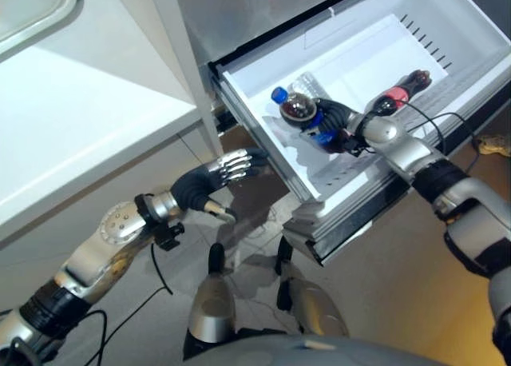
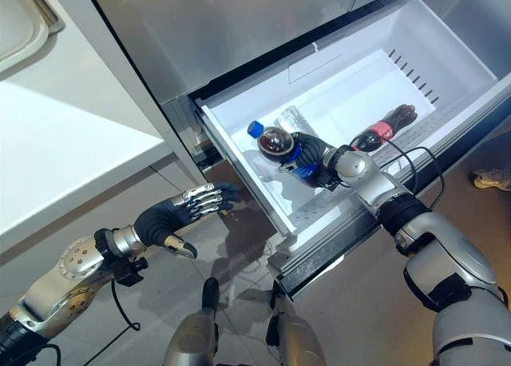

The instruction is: Take the drinks into the refrigerator

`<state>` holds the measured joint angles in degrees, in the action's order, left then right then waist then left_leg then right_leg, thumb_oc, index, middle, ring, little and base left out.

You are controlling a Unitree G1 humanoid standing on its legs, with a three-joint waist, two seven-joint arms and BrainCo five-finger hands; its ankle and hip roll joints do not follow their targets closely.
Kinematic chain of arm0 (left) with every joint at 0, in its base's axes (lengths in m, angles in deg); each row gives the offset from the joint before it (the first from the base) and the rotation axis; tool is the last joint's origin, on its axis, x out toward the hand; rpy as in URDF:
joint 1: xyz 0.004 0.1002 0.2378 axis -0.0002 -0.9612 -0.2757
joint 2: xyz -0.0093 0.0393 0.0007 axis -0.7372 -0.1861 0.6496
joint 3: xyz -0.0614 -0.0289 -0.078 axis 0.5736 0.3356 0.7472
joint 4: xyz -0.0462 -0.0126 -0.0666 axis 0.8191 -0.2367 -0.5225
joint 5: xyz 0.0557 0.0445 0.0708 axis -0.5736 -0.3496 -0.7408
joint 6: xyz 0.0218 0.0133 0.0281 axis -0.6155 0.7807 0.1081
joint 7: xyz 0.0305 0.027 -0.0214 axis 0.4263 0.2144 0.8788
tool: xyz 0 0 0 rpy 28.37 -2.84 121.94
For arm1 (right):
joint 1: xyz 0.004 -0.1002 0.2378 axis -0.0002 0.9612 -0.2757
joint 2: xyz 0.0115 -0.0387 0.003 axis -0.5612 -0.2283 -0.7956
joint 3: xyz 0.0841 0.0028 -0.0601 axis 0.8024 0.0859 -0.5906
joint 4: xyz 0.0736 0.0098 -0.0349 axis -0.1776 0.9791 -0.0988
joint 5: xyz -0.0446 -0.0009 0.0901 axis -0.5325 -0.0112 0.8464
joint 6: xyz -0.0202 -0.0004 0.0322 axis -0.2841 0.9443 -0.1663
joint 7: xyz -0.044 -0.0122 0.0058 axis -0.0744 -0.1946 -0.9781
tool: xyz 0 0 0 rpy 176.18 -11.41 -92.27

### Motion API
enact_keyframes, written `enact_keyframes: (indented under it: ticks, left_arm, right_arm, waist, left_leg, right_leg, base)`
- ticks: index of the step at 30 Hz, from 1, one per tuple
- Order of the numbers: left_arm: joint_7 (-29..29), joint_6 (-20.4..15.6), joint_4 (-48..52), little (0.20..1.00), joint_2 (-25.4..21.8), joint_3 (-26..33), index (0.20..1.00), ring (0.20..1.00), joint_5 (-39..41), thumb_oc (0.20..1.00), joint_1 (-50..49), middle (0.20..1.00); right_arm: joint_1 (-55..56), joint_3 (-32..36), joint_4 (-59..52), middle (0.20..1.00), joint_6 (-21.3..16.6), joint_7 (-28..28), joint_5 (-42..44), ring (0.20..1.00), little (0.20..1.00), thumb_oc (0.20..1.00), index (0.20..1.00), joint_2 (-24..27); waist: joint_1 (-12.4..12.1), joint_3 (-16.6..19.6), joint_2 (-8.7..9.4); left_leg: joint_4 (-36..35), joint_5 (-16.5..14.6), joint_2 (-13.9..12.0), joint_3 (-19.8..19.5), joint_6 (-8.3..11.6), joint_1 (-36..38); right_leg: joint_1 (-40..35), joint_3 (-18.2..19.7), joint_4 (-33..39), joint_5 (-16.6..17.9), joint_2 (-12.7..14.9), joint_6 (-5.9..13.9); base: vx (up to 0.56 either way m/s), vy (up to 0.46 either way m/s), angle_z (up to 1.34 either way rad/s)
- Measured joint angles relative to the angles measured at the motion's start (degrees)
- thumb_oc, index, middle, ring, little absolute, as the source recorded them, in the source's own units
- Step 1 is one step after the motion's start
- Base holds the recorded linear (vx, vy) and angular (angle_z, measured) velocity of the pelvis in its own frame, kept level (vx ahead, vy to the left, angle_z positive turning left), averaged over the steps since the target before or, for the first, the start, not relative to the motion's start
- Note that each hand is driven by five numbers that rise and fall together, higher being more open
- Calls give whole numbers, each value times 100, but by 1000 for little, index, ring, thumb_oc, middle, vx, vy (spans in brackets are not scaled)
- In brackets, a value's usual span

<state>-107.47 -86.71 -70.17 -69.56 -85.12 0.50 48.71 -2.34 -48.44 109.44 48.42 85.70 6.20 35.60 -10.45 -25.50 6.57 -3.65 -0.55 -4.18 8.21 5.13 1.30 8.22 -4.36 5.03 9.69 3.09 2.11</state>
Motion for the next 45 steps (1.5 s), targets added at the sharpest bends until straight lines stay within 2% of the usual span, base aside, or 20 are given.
enact_keyframes:
  ticks: [6,11,29,30,31,45]
  left_arm:
    - [126,0,9,1000,2,35,1000,1000,-123,1000,-8,1000]
    - [236,-4,28,1000,22,269,1000,1000,-325,1000,-7,1000]
    - [452,-20,38,1000,137,616,1000,1000,-601,1000,-182,1000]
    - [454,-20,40,1000,137,636,1000,1000,-615,1000,-182,1000]
    - [464,-20,61,1000,136,659,1000,1000,-673,1000,-180,1000]
    - [465,-19,76,1000,143,786,1000,1000,-778,1000,-255,1000]
  right_arm:
    - [-27,20,184,200,30,25,-417,200,200,200,200,-238]
    - [-337,33,630,200,49,25,-658,200,200,200,200,-527]
    - [-795,83,1342,200,142,-46,-1212,200,200,200,200,-1024]
    - [-803,83,1343,294,148,-43,-1233,294,294,294,294,-1029]
    - [-822,85,1353,1000,157,-45,-1259,1000,1000,1000,1000,-1037]
    - [-916,91,1377,1000,140,15,-1306,1000,1000,1000,1000,-1290]
  waist:
    - [10,-31,37]
    - [10,-206,210]
    - [-4,-251,246]
    - [-4,-251,246]
    - [-9,-250,246]
    - [-15,-251,246]
  left_leg:
    - [37,-19,-31,-1,26,-41]
    - [151,-43,-72,-22,61,-192]
    - [336,-85,-122,-45,111,-433]
    - [339,-86,-127,-45,112,-439]
    - [358,-90,-134,-46,118,-476]
    - [437,-105,-157,6,140,-471]
  right_leg:
    - [22,1,2,1,-10,-1]
    - [118,1,1,31,-35,-43]
    - [266,14,-6,73,-82,-98]
    - [271,15,-6,74,-83,-99]
    - [301,15,-9,76,-90,-101]
    - [298,63,-18,116,-109,-154]
  base:
    - [-35,-12,0]
    - [-28,-9,0]
    - [-8,-2,0]
    - [0,0,0]
    - [0,0,0]
    - [-5,0,-2]
